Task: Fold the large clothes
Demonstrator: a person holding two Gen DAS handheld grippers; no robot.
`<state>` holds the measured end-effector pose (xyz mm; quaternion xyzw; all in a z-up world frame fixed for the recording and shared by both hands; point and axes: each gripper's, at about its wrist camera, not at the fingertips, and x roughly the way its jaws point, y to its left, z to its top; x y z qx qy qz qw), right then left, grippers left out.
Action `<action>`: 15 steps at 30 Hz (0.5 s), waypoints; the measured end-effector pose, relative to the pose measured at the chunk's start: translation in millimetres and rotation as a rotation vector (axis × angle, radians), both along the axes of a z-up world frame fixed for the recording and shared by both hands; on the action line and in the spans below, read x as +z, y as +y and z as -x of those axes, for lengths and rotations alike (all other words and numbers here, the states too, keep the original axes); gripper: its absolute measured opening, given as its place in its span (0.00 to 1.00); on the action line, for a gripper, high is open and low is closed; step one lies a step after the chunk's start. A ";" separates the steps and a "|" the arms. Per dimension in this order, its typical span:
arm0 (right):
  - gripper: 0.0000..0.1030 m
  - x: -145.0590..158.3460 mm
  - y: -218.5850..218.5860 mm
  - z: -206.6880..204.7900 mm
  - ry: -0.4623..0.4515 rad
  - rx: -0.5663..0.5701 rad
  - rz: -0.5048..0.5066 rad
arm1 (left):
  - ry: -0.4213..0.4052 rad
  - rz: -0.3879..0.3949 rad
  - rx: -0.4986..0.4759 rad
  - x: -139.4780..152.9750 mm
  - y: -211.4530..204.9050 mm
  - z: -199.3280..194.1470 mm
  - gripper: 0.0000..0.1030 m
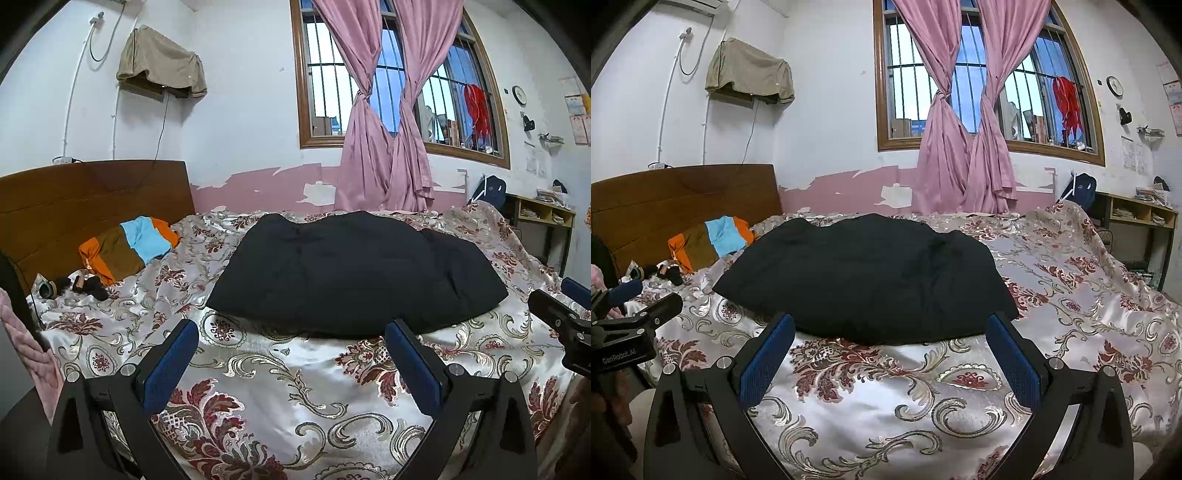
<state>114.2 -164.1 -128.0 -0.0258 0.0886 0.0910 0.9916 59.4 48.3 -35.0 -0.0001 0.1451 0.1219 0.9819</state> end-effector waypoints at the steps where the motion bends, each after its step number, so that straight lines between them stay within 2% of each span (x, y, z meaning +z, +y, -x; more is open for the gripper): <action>1: 0.99 0.1 -0.4 0.1 0.000 0.000 0.000 | 0.001 0.001 -0.001 0.0 0.2 -0.3 0.99; 15: 0.99 0.3 -1.7 0.0 0.001 0.000 0.000 | 0.001 0.002 0.000 0.4 0.2 0.1 0.99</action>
